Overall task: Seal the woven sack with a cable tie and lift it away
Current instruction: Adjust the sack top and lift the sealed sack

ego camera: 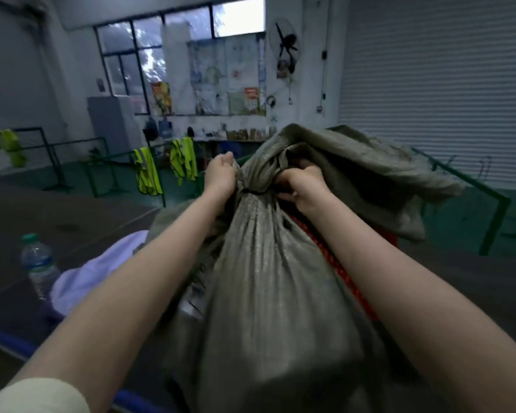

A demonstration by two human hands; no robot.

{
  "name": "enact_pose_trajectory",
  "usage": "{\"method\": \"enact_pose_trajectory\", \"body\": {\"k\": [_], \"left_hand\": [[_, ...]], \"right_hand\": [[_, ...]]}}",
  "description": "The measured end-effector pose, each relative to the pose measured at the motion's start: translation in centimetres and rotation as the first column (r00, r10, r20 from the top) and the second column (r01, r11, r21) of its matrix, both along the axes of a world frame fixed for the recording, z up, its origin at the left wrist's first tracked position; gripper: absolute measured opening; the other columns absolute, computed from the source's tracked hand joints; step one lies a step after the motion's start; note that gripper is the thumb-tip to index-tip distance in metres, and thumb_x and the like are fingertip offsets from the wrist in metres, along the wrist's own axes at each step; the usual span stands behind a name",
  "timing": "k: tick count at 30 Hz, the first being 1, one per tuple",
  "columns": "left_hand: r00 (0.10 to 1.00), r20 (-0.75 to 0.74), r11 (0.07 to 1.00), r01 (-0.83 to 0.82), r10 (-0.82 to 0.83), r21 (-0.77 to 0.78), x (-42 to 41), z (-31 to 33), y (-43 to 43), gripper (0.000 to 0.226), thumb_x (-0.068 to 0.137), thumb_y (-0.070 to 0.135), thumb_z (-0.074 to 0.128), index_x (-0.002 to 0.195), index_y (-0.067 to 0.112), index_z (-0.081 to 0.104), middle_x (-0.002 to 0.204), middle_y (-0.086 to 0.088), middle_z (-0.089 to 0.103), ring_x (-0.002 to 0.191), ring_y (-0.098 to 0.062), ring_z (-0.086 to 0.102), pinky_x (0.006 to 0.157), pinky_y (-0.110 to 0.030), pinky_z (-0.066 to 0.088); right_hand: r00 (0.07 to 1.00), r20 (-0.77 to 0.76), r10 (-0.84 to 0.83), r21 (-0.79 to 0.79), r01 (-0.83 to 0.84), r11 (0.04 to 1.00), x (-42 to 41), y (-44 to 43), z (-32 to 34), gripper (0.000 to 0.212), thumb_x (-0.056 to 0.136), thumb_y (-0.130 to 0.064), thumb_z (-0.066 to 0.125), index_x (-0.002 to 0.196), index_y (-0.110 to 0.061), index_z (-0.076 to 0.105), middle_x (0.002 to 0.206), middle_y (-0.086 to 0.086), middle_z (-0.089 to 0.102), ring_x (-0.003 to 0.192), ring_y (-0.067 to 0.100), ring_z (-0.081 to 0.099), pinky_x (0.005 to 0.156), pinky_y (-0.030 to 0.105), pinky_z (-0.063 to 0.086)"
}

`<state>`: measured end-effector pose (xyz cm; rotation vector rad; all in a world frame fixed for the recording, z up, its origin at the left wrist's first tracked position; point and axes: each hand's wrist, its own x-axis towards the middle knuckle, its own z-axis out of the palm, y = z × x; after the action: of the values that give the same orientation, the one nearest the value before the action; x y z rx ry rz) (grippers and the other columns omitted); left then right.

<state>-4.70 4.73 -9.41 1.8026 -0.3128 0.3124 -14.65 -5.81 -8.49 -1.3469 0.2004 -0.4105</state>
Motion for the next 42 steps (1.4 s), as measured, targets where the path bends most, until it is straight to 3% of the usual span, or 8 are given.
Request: {"method": "enact_pose_trajectory", "body": {"k": [6,11,16,21,26,30,35,42], "left_hand": [[0.991,-0.125,0.997,-0.03,0.04,0.077,0.4,-4.3,2.5,0.044,0.101,0.027,0.026,0.068,0.008,0.048,0.072,-0.01,0.044,0.081,-0.022,0.044,0.071,-0.03,0.027],[0.911,-0.326,0.966,0.258,-0.251,-0.024,0.9,-6.6,5.2,0.036,0.094,0.04,0.043,0.089,0.01,0.062,0.106,-0.017,0.065,0.104,-0.03,0.059,0.097,-0.038,0.044],[0.815,-0.541,0.588,0.545,-0.206,0.598,0.5,-6.9,8.7,0.097,0.072,0.052,0.068,0.146,0.019,0.014,0.148,-0.006,0.034,0.132,-0.027,0.039,0.111,-0.042,0.033],[0.975,-0.205,0.586,0.218,-0.09,0.78,0.4,-10.1,8.4,0.048,0.084,0.04,0.06,0.122,0.012,0.055,0.126,-0.013,0.061,0.11,-0.029,0.057,0.09,-0.036,0.046],[0.988,-0.155,0.58,0.113,0.023,0.806,0.7,-11.4,9.5,0.079,0.074,0.067,0.052,0.13,0.013,0.043,0.132,-0.014,0.053,0.117,-0.031,0.053,0.095,-0.042,0.047],[0.919,-0.394,0.489,0.351,-0.017,0.799,0.3,-11.5,11.6,0.102,0.057,0.079,0.047,0.141,0.024,0.034,0.143,-0.009,0.046,0.125,-0.029,0.048,0.105,-0.046,0.039],[1.0,0.003,0.678,-0.015,0.019,0.735,-1.5,-11.9,11.4,0.024,0.092,0.035,0.045,0.104,0.027,0.064,0.113,-0.01,0.069,0.103,-0.03,0.06,0.078,-0.034,0.048],[0.963,0.254,0.791,-0.226,0.093,0.568,-2.0,-7.4,11.1,0.027,0.089,0.017,0.041,0.099,0.027,0.065,0.109,-0.009,0.068,0.098,-0.034,0.06,0.065,-0.033,0.038]], "right_hand": [[0.989,-0.147,-0.011,-0.154,-0.012,0.988,2.2,0.7,-1.6,0.048,0.083,0.014,0.05,0.13,0.002,0.046,0.119,0.023,0.061,0.106,0.035,0.059,0.076,0.037,0.049],[0.956,-0.273,-0.105,-0.392,-0.011,0.92,3.5,1.0,-4.3,0.038,0.08,-0.001,0.06,0.118,0.001,0.057,0.089,0.008,0.06,0.089,0.026,0.061,0.082,0.036,0.052],[0.937,-0.324,-0.128,-0.43,-0.025,0.902,3.4,0.4,-4.9,0.037,0.085,-0.006,0.055,0.121,0.002,0.05,0.092,0.013,0.057,0.089,0.032,0.062,0.074,0.036,0.052],[0.95,-0.277,-0.147,-0.589,-0.046,0.807,0.5,-0.2,-4.1,0.043,0.088,-0.007,0.049,0.13,-0.01,0.042,0.1,0.013,0.067,0.079,0.023,0.062,0.063,0.031,0.047],[0.777,-0.527,-0.344,-0.849,-0.46,0.26,-3.6,-0.7,-6.6,0.113,0.059,-0.079,0.056,0.148,-0.019,0.021,0.153,0.009,0.032,0.139,0.029,0.033,0.114,0.046,0.027],[0.791,-0.469,-0.393,-0.878,-0.37,0.304,-2.9,-0.6,-8.0,0.079,0.069,-0.068,0.059,0.132,-0.021,0.049,0.137,0.008,0.05,0.126,0.029,0.047,0.103,0.043,0.04],[0.889,-0.193,-0.415,-0.973,-0.12,0.197,-2.6,0.6,-7.6,0.026,0.081,-0.028,0.062,0.103,-0.015,0.068,0.111,0.012,0.068,0.108,0.033,0.059,0.083,0.035,0.047],[0.909,-0.045,-0.413,-0.962,0.072,0.263,-1.9,-0.2,-3.8,0.023,0.081,-0.025,0.067,0.098,-0.01,0.071,0.106,0.015,0.07,0.108,0.033,0.059,0.08,0.032,0.042]]}}
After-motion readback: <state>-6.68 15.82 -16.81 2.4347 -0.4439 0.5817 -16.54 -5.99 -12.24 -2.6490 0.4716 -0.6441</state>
